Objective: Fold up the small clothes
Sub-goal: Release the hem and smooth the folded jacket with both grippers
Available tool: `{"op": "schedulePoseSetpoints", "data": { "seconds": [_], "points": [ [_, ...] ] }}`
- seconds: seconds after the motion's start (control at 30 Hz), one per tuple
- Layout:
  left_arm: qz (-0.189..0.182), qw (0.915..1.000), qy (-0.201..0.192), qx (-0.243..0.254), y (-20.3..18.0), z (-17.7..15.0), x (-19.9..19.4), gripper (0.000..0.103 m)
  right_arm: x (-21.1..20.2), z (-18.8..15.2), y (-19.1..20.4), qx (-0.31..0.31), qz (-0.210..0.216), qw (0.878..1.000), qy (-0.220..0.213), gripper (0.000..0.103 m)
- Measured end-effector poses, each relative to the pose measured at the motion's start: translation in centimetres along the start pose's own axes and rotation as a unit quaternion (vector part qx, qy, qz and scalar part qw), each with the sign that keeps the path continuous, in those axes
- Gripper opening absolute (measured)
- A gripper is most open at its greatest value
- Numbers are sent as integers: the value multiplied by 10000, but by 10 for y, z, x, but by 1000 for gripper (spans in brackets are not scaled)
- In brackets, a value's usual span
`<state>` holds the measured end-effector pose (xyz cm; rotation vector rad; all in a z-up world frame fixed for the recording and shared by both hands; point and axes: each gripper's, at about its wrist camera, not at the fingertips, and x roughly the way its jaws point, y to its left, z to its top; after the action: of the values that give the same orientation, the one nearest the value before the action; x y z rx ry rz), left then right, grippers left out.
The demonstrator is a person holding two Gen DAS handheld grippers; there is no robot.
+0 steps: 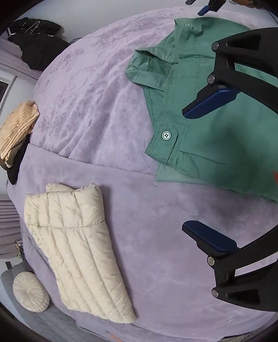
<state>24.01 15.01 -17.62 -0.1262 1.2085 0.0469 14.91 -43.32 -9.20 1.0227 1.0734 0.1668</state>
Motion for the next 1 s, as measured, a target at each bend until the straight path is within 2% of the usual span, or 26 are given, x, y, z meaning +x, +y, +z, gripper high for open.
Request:
{"op": "schedulePoseSetpoints", "data": {
  "seconds": [0.07, 0.1, 0.17, 0.27, 0.3, 0.37, 0.43, 0.47, 0.53, 0.57, 0.6, 0.63, 0.67, 0.77, 0.8, 0.87, 0.93, 0.97, 1.0],
  "points": [
    [-24, 9999, -1, 106, -5, -1, 0, 96, 10, -9, 15, -576, -301, 9976, 234, 36],
    [-109, 9998, 49, 176, -10, -3, 3, 96, 18, -15, 24, -931, -477, 9938, 381, 32],
    [-273, 9987, 210, 363, -28, -7, 16, 96, 44, -27, 42, -1493, -816, 9829, 700, 31],
    [-358, 9972, 346, 557, -63, -17, 41, 96, 80, -40, 53, -2006, -1288, 9661, 991, 31],
    [-347, 9967, 356, 635, -74, -19, 50, 96, 91, -41, 55, -2200, -1483, 9588, 1015, 31],
    [-44, 9958, 290, 868, -92, -23, 65, 96, 104, -37, 51, -2482, -2014, 9430, 928, 31],
    [208, 9941, 325, 1018, -99, -25, 78, 96, 101, -23, 41, -2464, -2485, 9339, 734, 31],
    [299, 9934, 356, 1048, -98, -26, 84, 96, 89, -15, 36, -2348, -2636, 9345, 467, 29],
    [462, 9930, 403, 1005, -91, -26, 90, 96, 53, -6, 33, -2190, -2386, 9460, -151, 35],
    [469, 9936, 416, 942, -85, -25, 91, 96, 36, -3, 31, -2169, -2307, 9477, -395, 50],
    [478, 9941, 441, 871, -80, -24, 92, 96, 25, -1, 30, -2188, -2387, 9446, -546, 71],
    [494, 9945, 466, 803, -75, -23, 93, 96, 19, 2, 27, -2231, -2516, 9397, -629, 76],
    [508, 9947, 480, 752, -72, -22, 93, 96, 17, 5, 22, -2245, -2594, 9376, -569, 76],
    [501, 9953, 462, 687, -73, -20, 92, 96, 33, 15, 6, -1988, -2505, 9474, -119, 75],
    [484, 9953, 436, 713, -77, -20, 91, 96, 42, 16, 3, -1909, -2420, 9513, 55, 59],
    [495, 9947, 354, 832, -87, -19, 87, 96, 55, 12, 7, -1942, -2378, 9514, 236, 5],
    [536, 9933, 161, 1013, -97, -18, 82, 96, 49, 6, 18, -2225, -2506, 9421, -102, 4],
    [623, 9919, 82, 1105, -100, -18, 83, 96, 49, 8, 17, -2189, -2570, 9411, -164, 4],
    [776, 9898, 79, 1191, -102, -18, 87, 96, 51, 14, 9, -1993, -2575, 9455, -103, 5]
  ]
}}
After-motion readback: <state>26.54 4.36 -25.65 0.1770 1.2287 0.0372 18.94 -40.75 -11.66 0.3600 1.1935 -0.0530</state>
